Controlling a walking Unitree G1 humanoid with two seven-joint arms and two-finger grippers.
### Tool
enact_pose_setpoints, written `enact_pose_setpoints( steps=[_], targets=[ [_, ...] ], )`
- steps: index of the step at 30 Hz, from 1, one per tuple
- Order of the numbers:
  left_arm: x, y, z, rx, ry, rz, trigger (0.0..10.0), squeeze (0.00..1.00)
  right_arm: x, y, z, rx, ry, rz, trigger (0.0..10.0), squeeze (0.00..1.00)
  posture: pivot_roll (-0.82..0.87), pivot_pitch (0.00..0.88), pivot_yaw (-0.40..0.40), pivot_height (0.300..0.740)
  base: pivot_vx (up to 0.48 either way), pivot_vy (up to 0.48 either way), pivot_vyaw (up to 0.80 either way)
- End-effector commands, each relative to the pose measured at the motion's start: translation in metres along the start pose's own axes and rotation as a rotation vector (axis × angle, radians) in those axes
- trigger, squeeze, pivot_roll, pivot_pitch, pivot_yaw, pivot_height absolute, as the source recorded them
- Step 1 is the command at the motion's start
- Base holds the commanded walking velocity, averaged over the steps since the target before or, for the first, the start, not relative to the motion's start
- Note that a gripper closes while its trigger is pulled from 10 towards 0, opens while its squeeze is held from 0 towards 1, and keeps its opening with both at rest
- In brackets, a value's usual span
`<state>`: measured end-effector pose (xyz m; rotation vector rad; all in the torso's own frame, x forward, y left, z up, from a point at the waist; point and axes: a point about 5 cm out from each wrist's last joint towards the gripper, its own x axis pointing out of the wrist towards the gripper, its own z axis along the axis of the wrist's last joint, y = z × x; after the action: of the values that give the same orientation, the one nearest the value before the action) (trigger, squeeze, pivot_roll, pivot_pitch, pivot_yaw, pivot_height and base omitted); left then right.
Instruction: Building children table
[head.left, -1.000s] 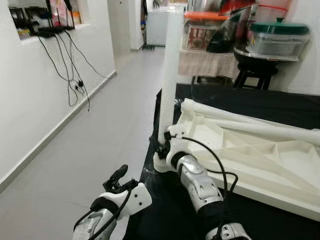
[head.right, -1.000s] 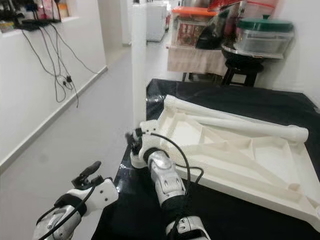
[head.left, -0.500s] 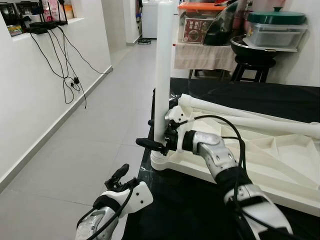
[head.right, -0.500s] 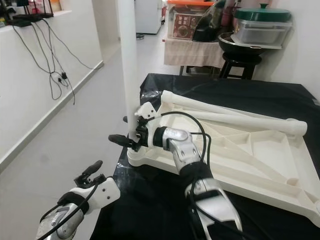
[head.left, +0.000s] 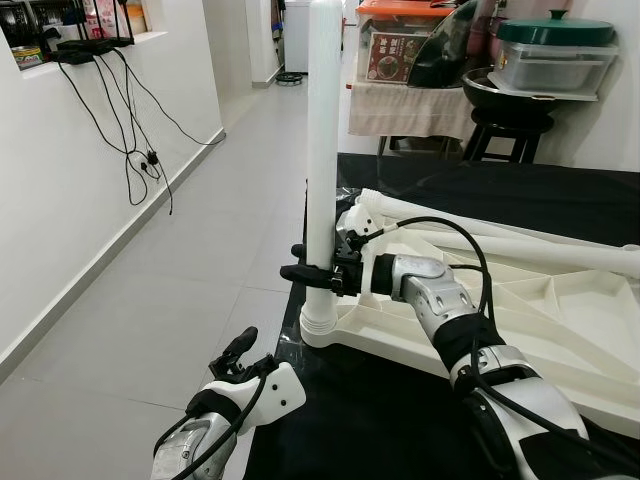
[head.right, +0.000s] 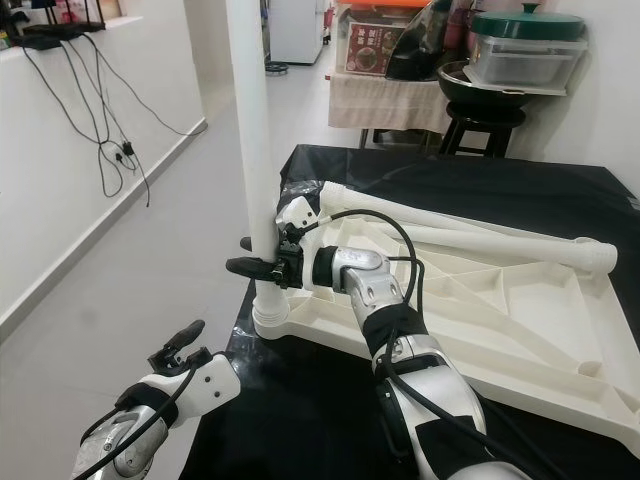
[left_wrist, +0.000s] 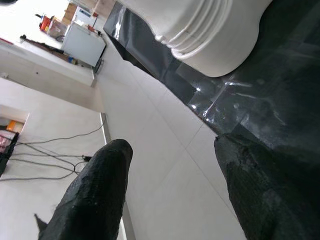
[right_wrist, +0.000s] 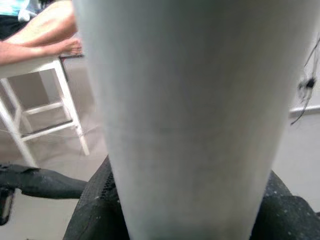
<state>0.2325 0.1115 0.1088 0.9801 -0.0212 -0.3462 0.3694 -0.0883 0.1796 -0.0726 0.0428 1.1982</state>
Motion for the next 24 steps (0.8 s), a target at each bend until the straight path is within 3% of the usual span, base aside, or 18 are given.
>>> enact_pose_setpoints(
  steps=[1,2,3,4,5,7,8,10,15,16,17,18,21,23,24],
  targets=[
    [-0.001,-0.003,0.000,0.005,0.003,-0.007,10.0,0.00,0.001,0.008,-0.013,0.035,0.023,0.029,0.0,0.00,0.10,0.000,-0.026,0.740,0.000,0.000,0.00],
    [-0.003,-0.002,0.000,0.005,0.003,-0.007,10.0,0.00,0.005,0.015,-0.025,0.077,0.048,-0.055,0.0,0.00,0.10,0.000,-0.037,0.740,0.000,0.000,0.00],
    [-0.003,-0.002,0.000,0.005,0.003,-0.007,10.0,0.00,0.005,0.015,-0.025,0.077,0.048,-0.055,0.0,0.00,0.10,0.000,-0.037,0.740,0.000,0.000,0.00],
    [-0.005,-0.002,-0.001,0.005,0.002,-0.007,10.0,0.00,0.011,0.020,-0.037,0.114,0.066,-0.244,0.0,0.00,0.11,0.000,-0.043,0.740,0.000,0.000,0.00],
    [-0.006,-0.002,-0.001,0.005,0.002,-0.007,10.0,0.00,0.013,0.022,-0.049,0.163,0.054,-0.581,0.0,0.00,0.11,0.000,-0.044,0.740,0.000,0.000,0.00],
    [-0.008,0.001,-0.002,0.004,0.001,-0.004,10.0,0.00,0.017,0.072,-0.080,0.324,0.051,-0.755,0.0,0.00,0.12,0.000,-0.046,0.740,0.000,0.000,0.00],
    [-0.008,0.001,-0.002,0.004,0.001,-0.003,10.0,0.00,0.018,0.085,-0.084,0.363,0.044,-0.754,0.0,0.00,0.12,0.000,-0.046,0.740,0.000,0.000,0.00],
    [-0.009,0.001,-0.003,0.005,0.001,-0.004,10.0,0.00,0.017,0.089,-0.086,0.339,0.066,-0.734,0.0,0.00,0.11,0.000,-0.043,0.740,0.000,0.000,0.00],
    [-0.009,0.001,-0.004,0.005,0.002,-0.004,10.0,0.00,0.017,0.088,-0.088,0.310,0.084,-0.738,0.0,0.00,0.10,0.000,-0.036,0.740,0.000,0.000,0.00],
    [-0.009,0.001,-0.006,0.008,0.005,-0.005,10.0,0.00,0.015,0.071,-0.081,0.240,0.086,-0.775,2.5,0.00,0.09,0.000,-0.033,0.740,0.000,0.000,0.00],
    [-0.009,0.001,-0.006,0.008,0.005,-0.005,10.0,0.00,0.015,0.071,-0.081,0.240,0.086,-0.775,2.5,0.00,0.09,0.000,-0.033,0.740,0.000,0.000,0.00],
    [-0.008,0.000,-0.006,0.009,0.009,-0.007,10.0,0.00,0.021,0.052,-0.061,0.194,0.011,-0.729,10.0,1.00,0.09,0.000,-0.027,0.740,0.000,0.000,0.00],
    [-0.007,-0.001,-0.007,0.009,0.010,-0.008,10.0,0.00,0.023,0.049,-0.055,0.188,-0.014,-0.701,10.0,1.00,0.09,0.000,-0.027,0.740,0.000,0.000,0.00],
    [-0.006,-0.002,-0.006,0.009,0.010,-0.009,10.0,0.00,0.028,0.049,-0.046,0.168,-0.051,-0.589,10.0,1.00,0.08,0.000,-0.024,0.740,0.000,0.000,0.00],
    [-0.006,-0.002,-0.006,0.009,0.010,-0.009,10.0,0.00,0.028,0.049,-0.046,0.168,-0.051,-0.589,10.0,1.00,0.08,0.000,-0.024,0.740,0.000,0.000,0.00]
  ],
)
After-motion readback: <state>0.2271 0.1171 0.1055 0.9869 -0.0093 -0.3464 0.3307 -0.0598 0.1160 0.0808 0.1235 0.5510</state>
